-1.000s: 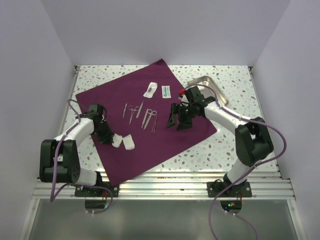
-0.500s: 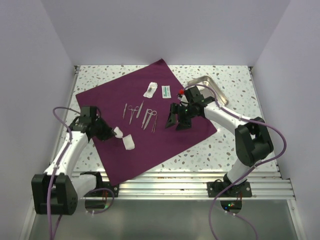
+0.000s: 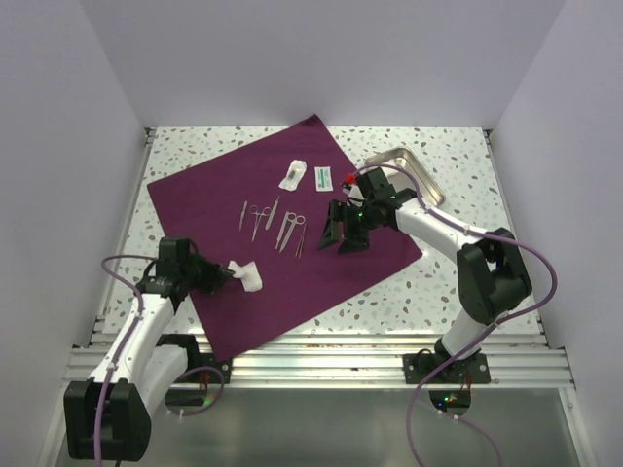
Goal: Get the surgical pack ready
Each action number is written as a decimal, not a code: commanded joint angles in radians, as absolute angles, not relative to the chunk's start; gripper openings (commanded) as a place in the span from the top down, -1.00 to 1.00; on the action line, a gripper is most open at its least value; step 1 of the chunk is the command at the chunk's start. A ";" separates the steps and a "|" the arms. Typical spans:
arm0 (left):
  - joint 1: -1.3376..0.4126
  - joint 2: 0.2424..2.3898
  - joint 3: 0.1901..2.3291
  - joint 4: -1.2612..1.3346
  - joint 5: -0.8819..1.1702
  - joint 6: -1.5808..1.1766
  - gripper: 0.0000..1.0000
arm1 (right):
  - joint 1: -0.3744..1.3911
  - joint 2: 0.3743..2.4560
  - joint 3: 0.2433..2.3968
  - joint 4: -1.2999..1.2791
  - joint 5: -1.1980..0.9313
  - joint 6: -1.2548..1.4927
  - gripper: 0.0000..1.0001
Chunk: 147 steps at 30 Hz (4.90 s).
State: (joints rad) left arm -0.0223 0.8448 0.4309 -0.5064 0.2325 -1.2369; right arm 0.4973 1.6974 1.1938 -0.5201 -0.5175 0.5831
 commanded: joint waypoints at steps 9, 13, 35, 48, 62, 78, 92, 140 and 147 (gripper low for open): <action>-0.038 1.014 0.543 -0.256 0.230 -1.308 1.00 | 0.505 1.694 1.215 -0.506 -0.534 0.580 -0.41; -0.054 1.042 0.540 -0.230 0.229 -1.315 1.00 | 0.505 1.697 1.216 -0.515 -0.528 0.572 -0.41; -0.115 0.980 0.373 -0.198 0.258 -1.384 1.00 | 0.506 1.713 1.204 -0.508 -0.532 0.568 -0.42; -0.129 0.928 0.279 -0.239 0.250 -1.419 1.00 | 0.505 1.718 1.201 -0.502 -0.534 0.568 -0.41; -0.133 0.989 0.258 -0.163 0.248 -1.428 1.00 | 0.505 1.715 1.192 -0.500 -0.532 0.568 -0.41; -0.137 0.862 0.336 -0.412 0.253 -1.367 -0.07 | 0.506 1.713 1.190 -0.500 -0.534 0.566 -0.42; -0.137 1.146 0.541 -0.393 0.222 -1.013 -0.15 | 0.506 1.704 1.186 -0.511 -0.522 0.557 -0.42; -0.218 1.353 0.606 -0.420 0.198 -1.063 0.13 | 0.506 1.749 1.215 -0.518 -0.526 0.555 -0.43; -0.219 1.358 0.621 -0.460 0.187 -1.035 0.26 | 0.506 1.752 1.221 -0.517 -0.528 0.555 -0.43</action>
